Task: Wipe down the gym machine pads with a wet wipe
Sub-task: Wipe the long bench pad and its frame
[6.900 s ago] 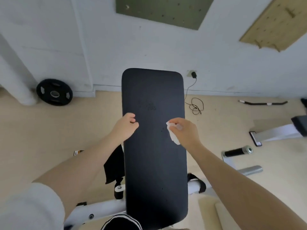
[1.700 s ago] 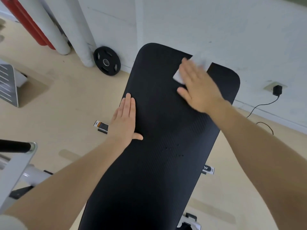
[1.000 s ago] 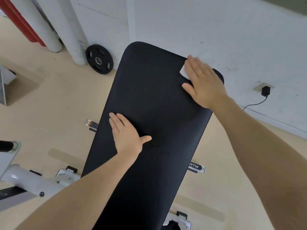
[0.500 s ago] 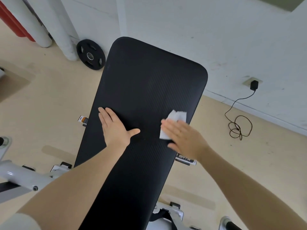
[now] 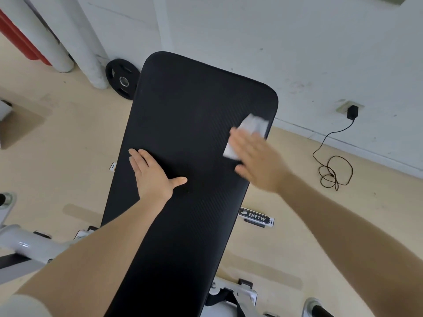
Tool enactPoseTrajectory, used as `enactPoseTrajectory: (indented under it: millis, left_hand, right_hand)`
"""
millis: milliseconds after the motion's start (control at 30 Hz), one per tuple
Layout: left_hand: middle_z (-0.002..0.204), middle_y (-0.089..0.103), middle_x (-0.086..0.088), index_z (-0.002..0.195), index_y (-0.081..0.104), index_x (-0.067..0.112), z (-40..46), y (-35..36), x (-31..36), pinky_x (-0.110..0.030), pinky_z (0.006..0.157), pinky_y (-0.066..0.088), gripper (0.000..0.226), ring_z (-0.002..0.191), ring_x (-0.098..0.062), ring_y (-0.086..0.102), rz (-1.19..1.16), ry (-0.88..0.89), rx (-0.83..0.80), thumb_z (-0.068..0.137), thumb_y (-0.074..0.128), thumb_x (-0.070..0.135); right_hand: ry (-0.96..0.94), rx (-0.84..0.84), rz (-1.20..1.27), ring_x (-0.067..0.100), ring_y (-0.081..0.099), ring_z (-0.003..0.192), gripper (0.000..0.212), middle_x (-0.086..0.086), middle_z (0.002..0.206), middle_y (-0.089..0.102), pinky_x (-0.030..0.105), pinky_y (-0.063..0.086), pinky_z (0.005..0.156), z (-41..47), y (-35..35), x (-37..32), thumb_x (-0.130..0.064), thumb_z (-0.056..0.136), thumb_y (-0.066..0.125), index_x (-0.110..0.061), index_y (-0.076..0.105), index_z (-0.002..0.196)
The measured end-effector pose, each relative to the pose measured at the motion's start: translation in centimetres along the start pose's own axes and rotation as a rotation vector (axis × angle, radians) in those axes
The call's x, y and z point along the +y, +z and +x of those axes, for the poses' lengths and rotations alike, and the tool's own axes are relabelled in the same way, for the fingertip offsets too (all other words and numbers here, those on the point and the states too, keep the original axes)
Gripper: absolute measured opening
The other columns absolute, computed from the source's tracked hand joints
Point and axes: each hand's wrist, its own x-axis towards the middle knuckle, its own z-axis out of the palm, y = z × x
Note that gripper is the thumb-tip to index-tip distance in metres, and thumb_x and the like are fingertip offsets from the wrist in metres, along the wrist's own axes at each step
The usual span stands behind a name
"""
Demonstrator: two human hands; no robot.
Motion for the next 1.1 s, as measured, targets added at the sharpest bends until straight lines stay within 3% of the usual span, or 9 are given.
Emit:
enactPoseTrajectory:
  millis: [267,367,433,467,533,600,667,867,1100]
  left_hand:
    - [0.153,-0.018,-0.019,0.144,-0.012,-0.002,-0.2,0.1,-0.6,-0.039,0.117,0.003,0.126,0.143,-0.032,-0.013,0.001,0.038,0.020,0.067,0.075,0.046]
    - [0.153,-0.018,-0.022,0.143,-0.012,-0.004,-0.2,0.1,-0.9,-0.036,0.115,-0.004,0.126,0.142,-0.033,-0.013,0.010,0.058,0.020,0.068,0.074,0.049]
    - [0.152,-0.018,-0.022,0.143,-0.013,-0.005,0.0,0.1,-1.1,-0.035,0.115,-0.007,0.126,0.142,-0.034,-0.015,0.009,0.081,0.003,0.068,0.073,0.051]
    - [0.152,-0.019,-0.021,0.143,-0.013,-0.004,0.0,0.1,-1.3,-0.035,0.115,-0.007,0.126,0.142,-0.033,-0.015,-0.007,0.091,-0.009,0.068,0.073,0.051]
    - [0.153,-0.021,-0.018,0.144,-0.014,-0.001,0.1,0.0,-2.0,-0.036,0.115,-0.005,0.125,0.142,-0.031,-0.017,-0.054,0.126,-0.032,0.070,0.072,0.050]
    - [0.154,-0.022,-0.013,0.144,-0.015,0.002,0.2,-0.4,-3.0,-0.036,0.115,-0.003,0.121,0.142,-0.026,-0.018,-0.110,0.196,-0.070,0.072,0.070,0.051]
    - [0.154,-0.022,-0.008,0.145,-0.014,0.005,0.0,-1.2,-4.8,-0.037,0.117,0.000,0.119,0.143,-0.022,-0.015,-0.132,0.284,-0.109,0.073,0.069,0.049]
    - [0.155,-0.014,-0.012,0.146,-0.006,0.002,-1.8,-2.2,-12.6,-0.038,0.116,0.013,0.117,0.144,-0.026,-0.007,0.203,0.451,-0.115,0.071,0.073,0.044]
    - [0.154,-0.014,-0.019,0.146,-0.008,0.001,-1.7,-0.7,-14.0,-0.038,0.116,0.011,0.119,0.143,-0.032,-0.010,0.355,0.399,-0.085,0.070,0.072,0.047]
  right_hand:
    - [-0.251,-0.173,0.065,0.022,0.025,0.141,0.069,0.007,0.153,0.026,0.039,0.009,0.116,-7.1,4.2,-11.0,-0.048,0.090,0.028,-0.007,0.022,0.145]
    - [-0.334,-0.159,0.015,0.018,0.038,0.135,0.075,0.004,0.146,0.040,0.034,0.011,0.114,-7.0,4.1,-10.9,-0.049,0.080,0.057,-0.009,0.037,0.140]
    - [-0.159,-0.073,-0.012,0.022,0.048,0.127,0.083,0.009,0.139,0.049,0.035,0.020,0.109,-5.4,3.6,-8.7,-0.046,0.069,0.072,-0.005,0.045,0.135]
    - [-0.023,-0.024,-0.016,0.025,0.048,0.127,0.082,0.013,0.139,0.048,0.037,0.023,0.108,-4.6,3.1,-7.3,-0.045,0.071,0.070,-0.002,0.042,0.136]
    - [0.184,0.033,-0.016,0.029,0.040,0.133,0.069,0.017,0.146,0.038,0.041,0.026,0.110,-3.3,2.0,-5.0,-0.042,0.087,0.048,-0.001,0.032,0.140]
    - [0.287,0.022,0.008,0.029,0.030,0.138,0.064,0.016,0.151,0.029,0.042,0.024,0.113,-2.7,1.6,-4.3,-0.041,0.093,0.029,-0.001,0.028,0.143]
    - [0.330,0.022,0.045,0.030,0.024,0.141,0.066,0.017,0.152,0.024,0.041,0.016,0.115,-2.3,1.9,-5.6,-0.042,0.093,0.028,0.000,0.026,0.143]
    - [0.060,-0.074,0.057,0.027,0.026,0.140,0.071,0.013,0.151,0.029,0.040,0.015,0.113,-3.9,4.6,-15.4,-0.046,0.087,0.031,-0.004,0.025,0.143]
    - [-0.112,-0.154,0.057,0.019,0.032,0.138,0.069,0.005,0.151,0.032,0.035,0.007,0.115,-5.8,6.5,-21.1,-0.047,0.088,0.029,-0.006,0.026,0.143]
